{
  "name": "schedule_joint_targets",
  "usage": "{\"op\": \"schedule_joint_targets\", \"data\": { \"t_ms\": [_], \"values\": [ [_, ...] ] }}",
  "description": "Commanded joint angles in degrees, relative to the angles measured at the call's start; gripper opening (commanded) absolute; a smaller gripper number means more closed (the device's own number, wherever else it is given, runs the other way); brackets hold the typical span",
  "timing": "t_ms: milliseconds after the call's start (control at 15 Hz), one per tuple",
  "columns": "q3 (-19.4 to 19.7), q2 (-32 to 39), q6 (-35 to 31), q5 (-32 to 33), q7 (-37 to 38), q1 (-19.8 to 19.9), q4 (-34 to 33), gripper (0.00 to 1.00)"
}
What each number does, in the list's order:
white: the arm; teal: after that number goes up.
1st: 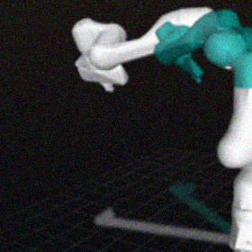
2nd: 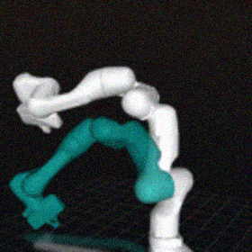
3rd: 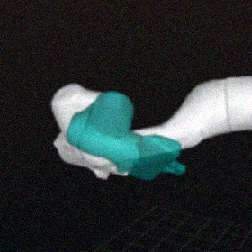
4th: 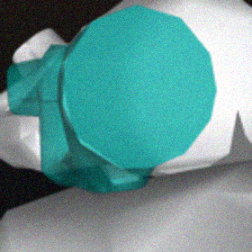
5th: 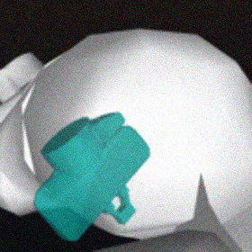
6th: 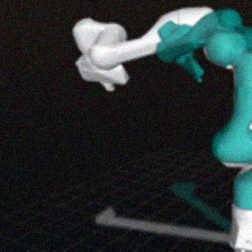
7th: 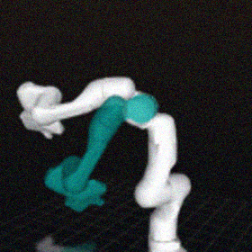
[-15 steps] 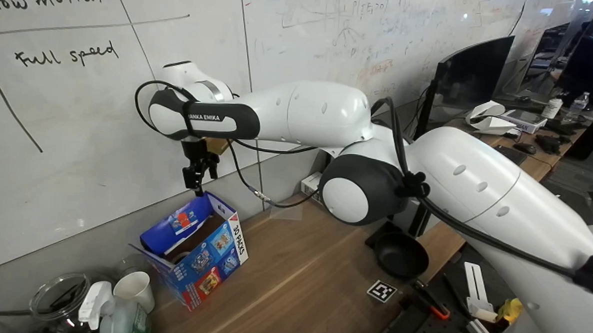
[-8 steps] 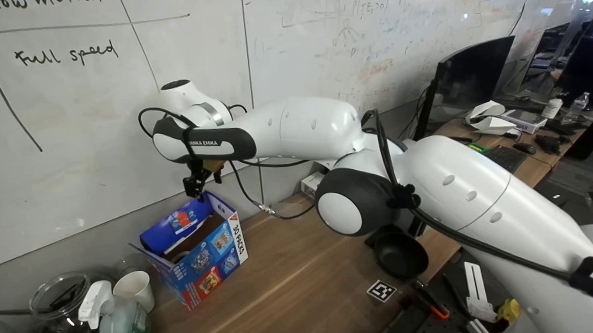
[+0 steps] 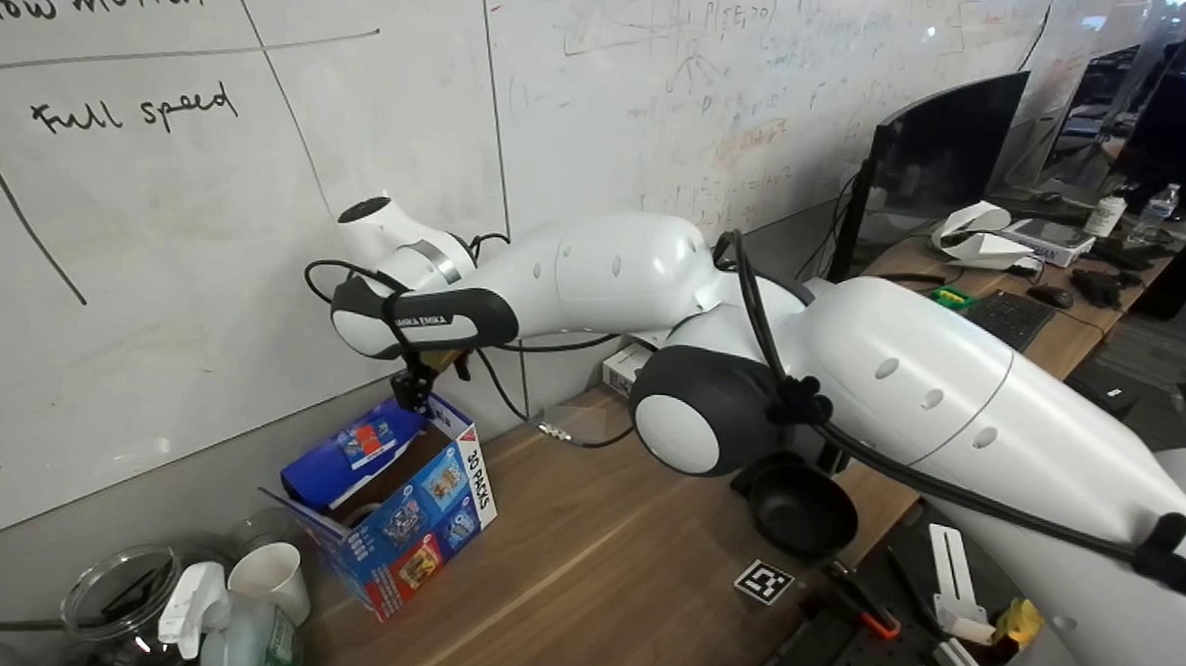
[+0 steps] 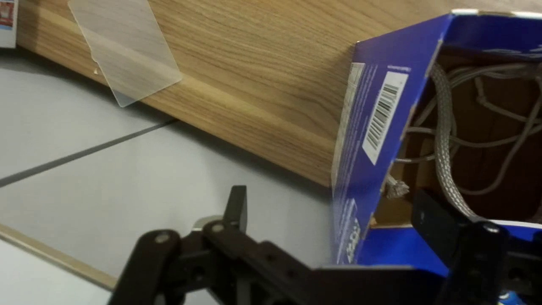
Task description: Pick up the rope from the table, put it in the box and move the box to the right
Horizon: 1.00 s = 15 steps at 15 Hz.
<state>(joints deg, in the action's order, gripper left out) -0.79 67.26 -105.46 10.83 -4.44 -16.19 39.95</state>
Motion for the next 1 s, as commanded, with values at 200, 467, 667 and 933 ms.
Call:
{"op": "schedule_joint_targets", "data": {
  "t_ms": [200,467,667,933],
  "values": [
    [0.20,-2.40,-5.80,-0.46,4.16,2.97,7.72,1.00],
    [-0.01,-3.74,-7.98,-0.48,4.69,4.00,11.36,1.00],
    [0.04,-4.95,-9.92,-0.29,4.98,4.47,14.14,0.68],
    [0.98,-7.53,-10.55,0.62,5.26,5.05,18.45,0.35]
  ]
}}
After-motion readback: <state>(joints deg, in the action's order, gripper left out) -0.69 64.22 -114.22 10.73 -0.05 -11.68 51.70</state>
